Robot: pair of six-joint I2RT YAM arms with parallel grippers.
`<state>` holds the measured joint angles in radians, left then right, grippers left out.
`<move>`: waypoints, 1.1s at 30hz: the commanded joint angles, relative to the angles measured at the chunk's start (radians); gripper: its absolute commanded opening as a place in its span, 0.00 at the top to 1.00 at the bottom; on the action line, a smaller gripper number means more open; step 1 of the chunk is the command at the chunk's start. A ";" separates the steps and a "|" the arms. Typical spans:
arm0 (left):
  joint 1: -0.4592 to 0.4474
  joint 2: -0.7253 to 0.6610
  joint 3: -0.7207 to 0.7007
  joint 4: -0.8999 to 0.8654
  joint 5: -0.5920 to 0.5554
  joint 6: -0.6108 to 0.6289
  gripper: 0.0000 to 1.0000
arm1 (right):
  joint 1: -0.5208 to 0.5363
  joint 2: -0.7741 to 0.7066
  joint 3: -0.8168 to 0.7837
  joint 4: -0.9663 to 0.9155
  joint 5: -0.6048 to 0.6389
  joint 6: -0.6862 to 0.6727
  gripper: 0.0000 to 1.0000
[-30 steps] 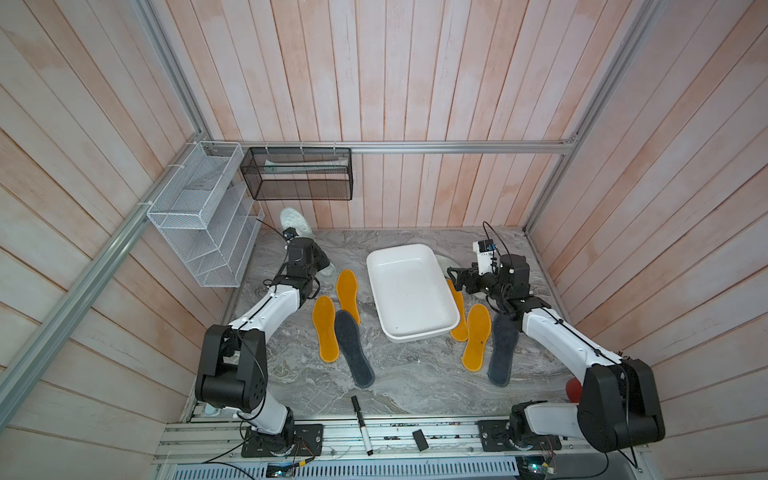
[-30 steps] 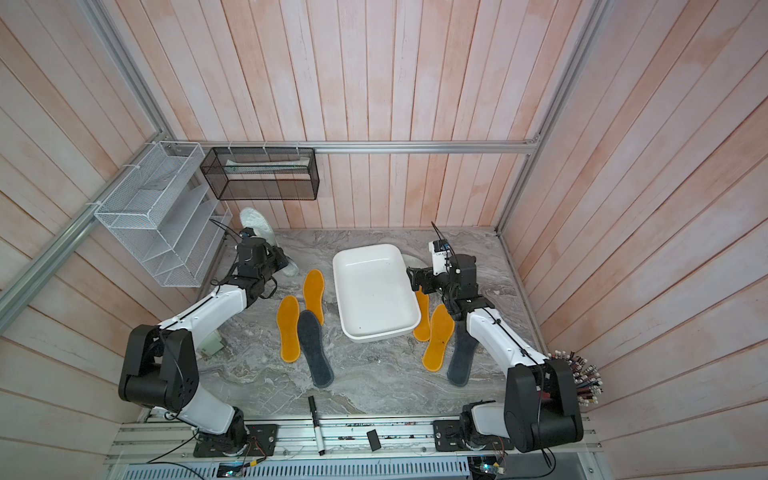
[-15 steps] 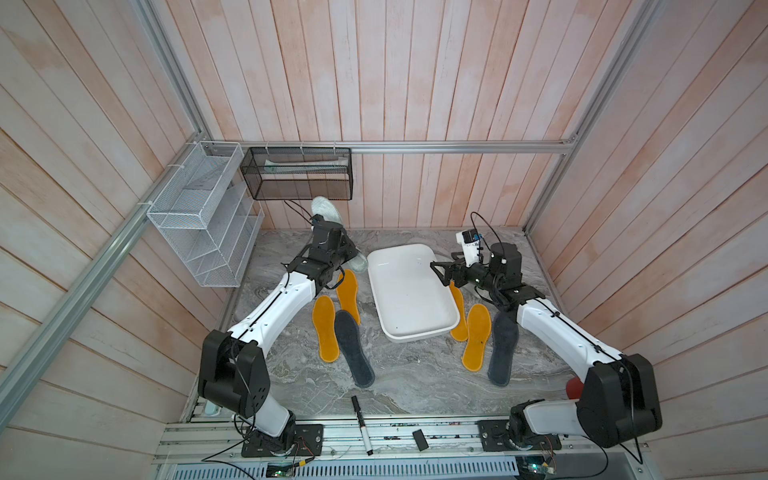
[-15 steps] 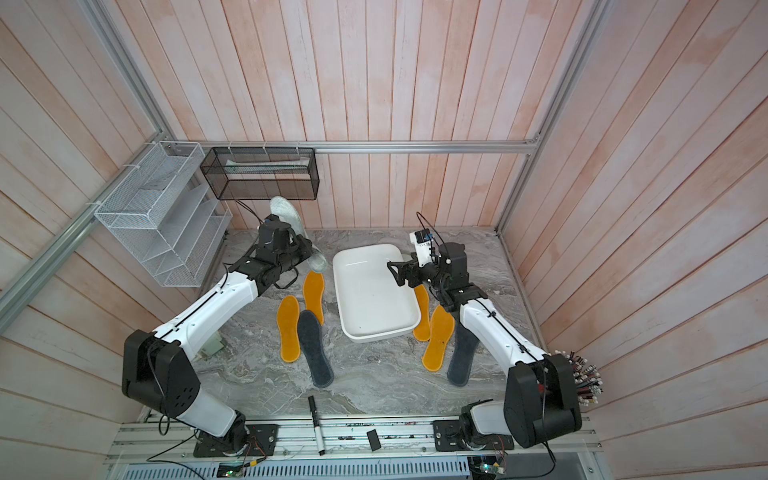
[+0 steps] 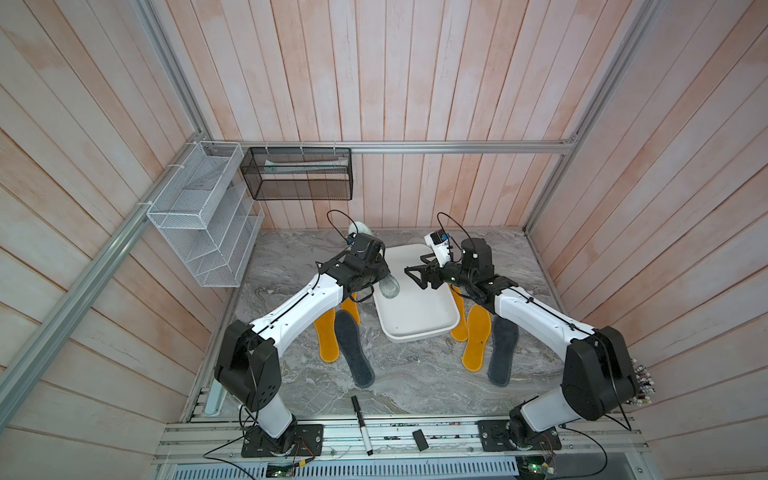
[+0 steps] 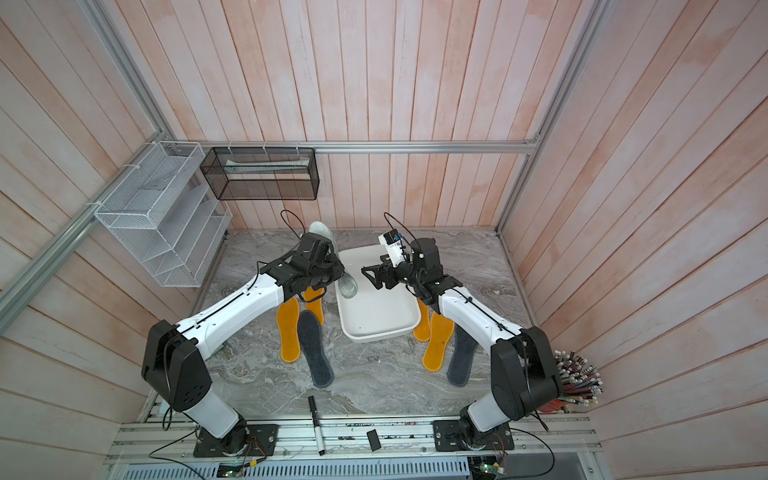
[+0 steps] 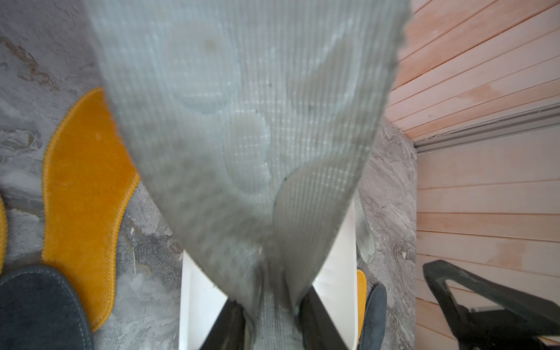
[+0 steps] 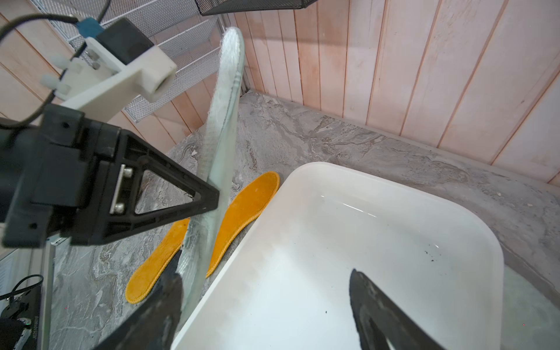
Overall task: Put the insoles into the storage box
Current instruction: Pick up the insole from the center of the board.
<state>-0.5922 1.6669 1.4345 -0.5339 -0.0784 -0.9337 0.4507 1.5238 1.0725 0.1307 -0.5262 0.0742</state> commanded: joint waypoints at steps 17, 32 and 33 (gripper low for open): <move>-0.048 0.113 0.117 -0.074 0.024 -0.041 0.70 | 0.077 0.009 -0.057 -0.012 0.000 -0.027 0.16; -0.048 0.115 0.129 -0.055 0.032 -0.015 0.70 | 0.077 0.057 -0.091 0.054 -0.011 0.028 0.22; -0.048 0.115 0.130 -0.054 0.035 -0.013 0.70 | 0.078 0.063 -0.092 0.060 -0.012 0.032 0.23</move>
<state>-0.6361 1.7702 1.5322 -0.6075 -0.0559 -0.9680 0.5224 1.5597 0.9821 0.1585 -0.5331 0.0860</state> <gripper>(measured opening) 0.300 0.776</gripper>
